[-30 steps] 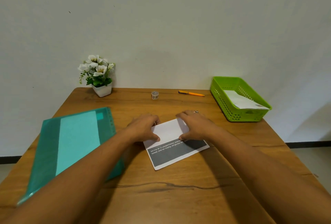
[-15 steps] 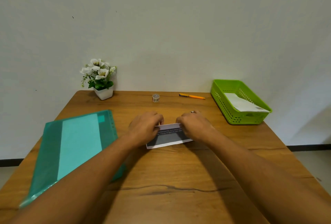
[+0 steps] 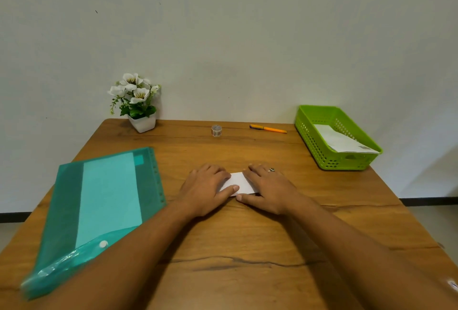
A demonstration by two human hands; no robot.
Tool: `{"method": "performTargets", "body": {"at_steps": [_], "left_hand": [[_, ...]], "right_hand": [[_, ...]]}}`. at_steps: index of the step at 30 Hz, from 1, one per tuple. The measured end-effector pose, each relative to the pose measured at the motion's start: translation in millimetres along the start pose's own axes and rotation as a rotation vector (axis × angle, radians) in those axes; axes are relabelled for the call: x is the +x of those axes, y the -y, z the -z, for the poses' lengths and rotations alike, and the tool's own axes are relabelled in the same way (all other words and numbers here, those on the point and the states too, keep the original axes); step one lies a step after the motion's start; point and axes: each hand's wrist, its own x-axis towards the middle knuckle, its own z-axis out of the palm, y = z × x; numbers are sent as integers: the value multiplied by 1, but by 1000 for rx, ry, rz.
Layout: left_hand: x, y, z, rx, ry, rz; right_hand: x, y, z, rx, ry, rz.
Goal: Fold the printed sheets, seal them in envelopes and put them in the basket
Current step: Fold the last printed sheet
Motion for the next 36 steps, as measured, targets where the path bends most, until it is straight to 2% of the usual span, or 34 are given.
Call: {"method": "performTargets", "body": {"at_steps": [2, 6, 11, 15, 20, 25, 28, 36], "left_hand": [[0, -3, -5, 17, -15, 19], [3, -12, -12, 53, -9, 62], [9, -7, -16, 86, 113, 47], [9, 11, -14, 108, 190, 128], [5, 14, -15, 136, 161, 141], [5, 15, -16, 123, 141, 135], [4, 15, -16, 121, 135, 135], [4, 16, -14, 135, 153, 151]], "right_hand": [[1, 0, -5, 45, 16, -18], [8, 0, -20, 76, -65, -42], [15, 0, -34, 77, -109, -58], [17, -6, -32, 79, -87, -52], [21, 11, -30, 13, -113, -141], [25, 49, -31, 104, -136, 24], [23, 47, -32, 129, -137, 37], [17, -14, -30, 98, -68, -177]]}}
